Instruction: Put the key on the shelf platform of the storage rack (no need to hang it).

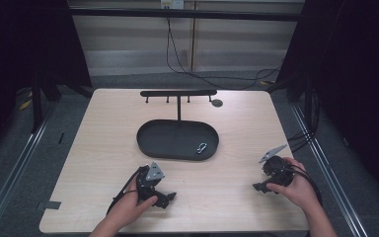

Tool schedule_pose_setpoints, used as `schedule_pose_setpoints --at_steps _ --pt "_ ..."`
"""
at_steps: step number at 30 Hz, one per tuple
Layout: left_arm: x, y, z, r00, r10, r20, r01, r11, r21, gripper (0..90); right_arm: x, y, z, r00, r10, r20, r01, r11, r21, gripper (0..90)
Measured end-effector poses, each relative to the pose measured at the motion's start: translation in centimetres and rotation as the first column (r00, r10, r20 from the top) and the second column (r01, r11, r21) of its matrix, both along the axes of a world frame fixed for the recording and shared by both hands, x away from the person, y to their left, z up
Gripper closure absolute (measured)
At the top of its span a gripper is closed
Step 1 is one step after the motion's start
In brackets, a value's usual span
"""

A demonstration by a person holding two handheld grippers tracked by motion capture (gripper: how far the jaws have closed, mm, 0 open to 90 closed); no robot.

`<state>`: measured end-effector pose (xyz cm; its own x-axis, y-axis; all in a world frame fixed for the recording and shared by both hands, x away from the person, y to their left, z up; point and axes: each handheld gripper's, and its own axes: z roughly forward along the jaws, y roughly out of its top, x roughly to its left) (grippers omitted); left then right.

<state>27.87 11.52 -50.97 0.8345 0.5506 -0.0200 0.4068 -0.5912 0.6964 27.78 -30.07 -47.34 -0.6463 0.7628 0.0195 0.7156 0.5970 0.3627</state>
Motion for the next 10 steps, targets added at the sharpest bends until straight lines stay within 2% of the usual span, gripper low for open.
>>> schedule_pose_setpoints --at_steps 4,10 --pt "0.0 0.0 0.0 1.0 0.0 0.0 0.0 1.0 0.0 0.0 0.06 -0.12 0.14 0.9999 -0.003 0.012 0.003 1.0 0.002 25.6" --pt "-0.01 -0.02 -0.01 1.0 0.004 -0.001 -0.004 1.0 -0.005 0.0 0.25 0.11 0.04 0.9999 -0.01 -0.001 0.01 1.0 0.004 25.6"
